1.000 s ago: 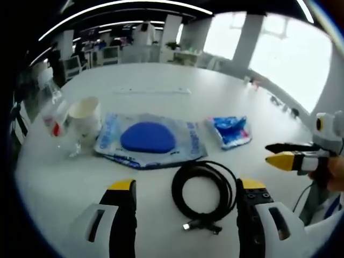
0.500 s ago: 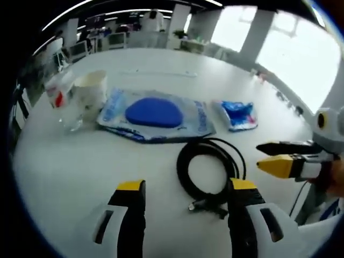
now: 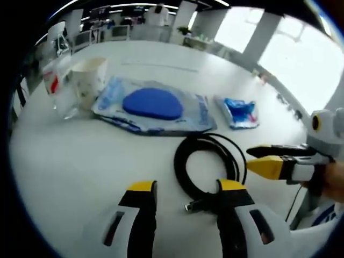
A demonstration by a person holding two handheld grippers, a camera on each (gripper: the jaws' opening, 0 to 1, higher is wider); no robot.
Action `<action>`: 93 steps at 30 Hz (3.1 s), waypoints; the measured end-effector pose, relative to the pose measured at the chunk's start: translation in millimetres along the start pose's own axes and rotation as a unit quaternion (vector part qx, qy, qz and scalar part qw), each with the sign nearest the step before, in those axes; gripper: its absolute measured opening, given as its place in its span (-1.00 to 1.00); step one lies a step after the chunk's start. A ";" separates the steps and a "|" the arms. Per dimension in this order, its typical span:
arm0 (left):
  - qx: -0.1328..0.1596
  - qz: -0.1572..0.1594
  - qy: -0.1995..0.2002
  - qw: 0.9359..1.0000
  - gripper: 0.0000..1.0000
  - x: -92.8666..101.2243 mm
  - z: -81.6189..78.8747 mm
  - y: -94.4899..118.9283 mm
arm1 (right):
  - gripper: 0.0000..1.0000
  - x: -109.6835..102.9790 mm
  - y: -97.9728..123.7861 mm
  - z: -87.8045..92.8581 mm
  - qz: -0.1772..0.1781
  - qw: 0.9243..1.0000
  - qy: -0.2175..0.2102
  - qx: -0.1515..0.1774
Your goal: Arrange the tabletop items into an orderly group along one side of the table until the central work area is clear of visible clutter.
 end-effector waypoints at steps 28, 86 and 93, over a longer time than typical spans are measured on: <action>-0.016 -0.025 0.048 0.998 -0.91 -2.8 -0.8 -10.7 | -0.99 -4.3 -20.6 8.1 0.001 0.989 0.138 -0.051; -0.034 0.101 -0.059 0.993 -0.97 123.1 -15.6 -37.3 | -1.00 60.0 106.3 -3.9 0.146 0.986 -0.048 0.064; -0.049 0.097 -0.063 0.992 -0.97 125.5 -12.3 -46.9 | -1.00 67.8 102.8 0.4 0.153 0.985 -0.065 0.050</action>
Point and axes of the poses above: the point that each gripper's makers call its tool centre point, and the gripper's own axes: y roughly backward along the fingers, x roughly to its right, z roughly out of its underside, the point moved 10 cm from there along y, roughly backward along the fingers, and after that the axes turned 12 degrees about x, right-handed, at the moved point
